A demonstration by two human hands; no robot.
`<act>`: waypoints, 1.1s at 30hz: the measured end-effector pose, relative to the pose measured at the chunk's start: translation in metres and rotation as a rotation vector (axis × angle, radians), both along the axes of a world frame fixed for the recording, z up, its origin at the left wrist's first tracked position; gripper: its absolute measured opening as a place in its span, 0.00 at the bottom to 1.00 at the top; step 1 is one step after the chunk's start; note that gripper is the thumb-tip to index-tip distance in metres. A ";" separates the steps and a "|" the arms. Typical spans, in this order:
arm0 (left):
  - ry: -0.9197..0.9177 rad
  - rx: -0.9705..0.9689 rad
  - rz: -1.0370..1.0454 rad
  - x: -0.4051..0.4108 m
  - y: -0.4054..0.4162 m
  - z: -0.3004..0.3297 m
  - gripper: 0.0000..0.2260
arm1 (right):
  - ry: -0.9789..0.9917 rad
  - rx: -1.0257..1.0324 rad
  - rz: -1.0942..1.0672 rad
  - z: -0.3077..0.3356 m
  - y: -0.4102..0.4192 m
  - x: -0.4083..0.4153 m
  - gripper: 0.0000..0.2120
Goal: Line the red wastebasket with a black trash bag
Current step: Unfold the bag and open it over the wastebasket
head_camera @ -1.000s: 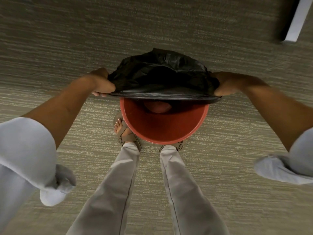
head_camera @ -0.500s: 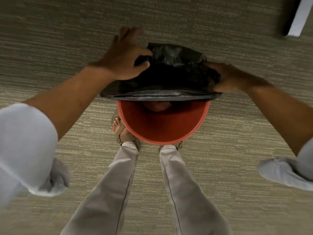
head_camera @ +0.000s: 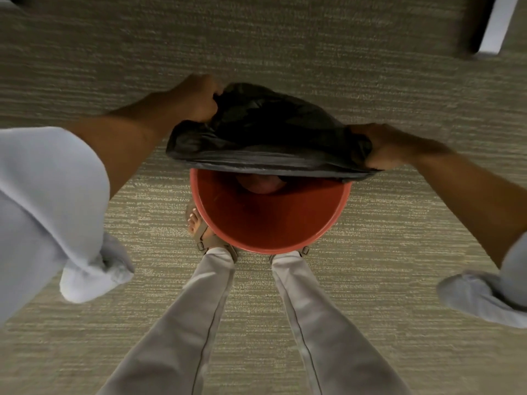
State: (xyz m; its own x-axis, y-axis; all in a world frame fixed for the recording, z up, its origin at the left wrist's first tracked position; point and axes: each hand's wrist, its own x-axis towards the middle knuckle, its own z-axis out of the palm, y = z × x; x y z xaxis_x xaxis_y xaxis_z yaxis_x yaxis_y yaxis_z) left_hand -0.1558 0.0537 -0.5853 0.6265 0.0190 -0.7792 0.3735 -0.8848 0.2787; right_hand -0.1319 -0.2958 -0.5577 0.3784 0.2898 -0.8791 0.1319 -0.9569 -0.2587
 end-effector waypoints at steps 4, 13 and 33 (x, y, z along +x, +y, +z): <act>-0.022 -0.089 0.048 -0.030 0.010 0.001 0.17 | 0.057 0.008 -0.076 0.007 -0.009 -0.022 0.35; 0.006 -0.214 0.618 -0.107 0.017 0.016 0.31 | 0.148 0.070 -0.574 0.004 -0.023 -0.106 0.26; 0.125 -0.842 1.795 -0.209 0.019 0.013 0.11 | 0.357 0.050 -1.425 -0.014 -0.026 -0.203 0.10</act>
